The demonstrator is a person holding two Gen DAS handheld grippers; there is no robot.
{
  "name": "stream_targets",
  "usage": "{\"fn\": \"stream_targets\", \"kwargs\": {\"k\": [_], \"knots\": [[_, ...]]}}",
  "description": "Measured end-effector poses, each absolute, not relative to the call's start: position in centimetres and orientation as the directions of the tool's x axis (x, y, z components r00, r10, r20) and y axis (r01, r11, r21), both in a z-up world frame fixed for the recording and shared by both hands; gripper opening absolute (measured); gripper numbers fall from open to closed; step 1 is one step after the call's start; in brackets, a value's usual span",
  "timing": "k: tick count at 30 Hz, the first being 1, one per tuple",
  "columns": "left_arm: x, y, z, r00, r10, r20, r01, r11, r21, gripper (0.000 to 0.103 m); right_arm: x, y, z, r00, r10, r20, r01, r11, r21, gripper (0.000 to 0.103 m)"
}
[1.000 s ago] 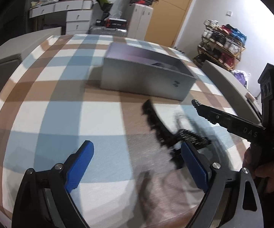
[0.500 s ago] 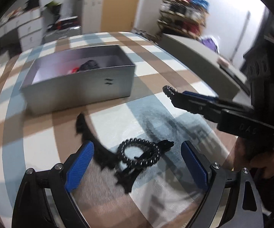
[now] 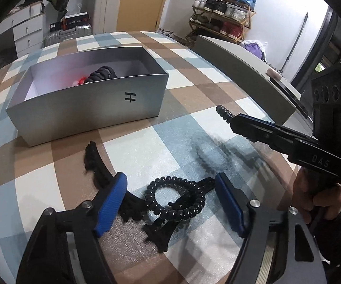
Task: Organize jewelry
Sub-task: 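Lift the coiled bracelet with the right tool while the left tool grasps the beaded bracelet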
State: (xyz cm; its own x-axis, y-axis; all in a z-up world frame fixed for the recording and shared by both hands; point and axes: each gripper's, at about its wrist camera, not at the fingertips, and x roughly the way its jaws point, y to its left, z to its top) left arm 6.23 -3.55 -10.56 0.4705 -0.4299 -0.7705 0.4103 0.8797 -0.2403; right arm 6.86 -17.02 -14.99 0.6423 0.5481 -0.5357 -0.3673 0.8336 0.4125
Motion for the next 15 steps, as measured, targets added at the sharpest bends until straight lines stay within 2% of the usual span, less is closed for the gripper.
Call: {"fn": "stream_targets", "kwargs": {"k": [2,3,4,7,9,15], "knots": [[6.3,-3.7,-10.6,0.469,-0.426,-0.774,0.419,0.879,-0.23,0.065,6.8,-17.0,-15.0,0.642,0.552,-0.532,-0.372,0.831,0.414,0.041],[6.3,-3.8,-10.6,0.459,-0.428,-0.779,0.429,0.874,-0.227,0.055,6.7,-17.0,-15.0,0.643,0.554,-0.529,-0.376,0.83,0.412,0.041],[6.4,-4.0,-10.9,0.439,-0.427,-0.79,0.438,0.87,-0.227,0.051,6.6,-16.9,-14.9,0.644,0.556,-0.526,-0.382,0.829,0.408,0.041],[6.4,-4.6,-11.1,0.425,-0.4,-0.812,0.46,0.868,-0.187,0.05,6.4,-16.8,-14.9,0.645,0.56,-0.521,-0.394,0.827,0.4,0.041],[6.6,-5.0,-11.5,0.393,-0.393,-0.831,0.461,0.866,-0.192,0.046,6.4,-16.8,-14.9,0.645,0.56,-0.52,-0.394,0.827,0.401,0.041],[6.2,-5.1,-11.5,0.392,-0.397,-0.83,0.464,0.864,-0.194,0.039,6.2,-16.9,-14.7,0.645,0.56,-0.52,-0.385,0.826,0.412,0.041]]}}
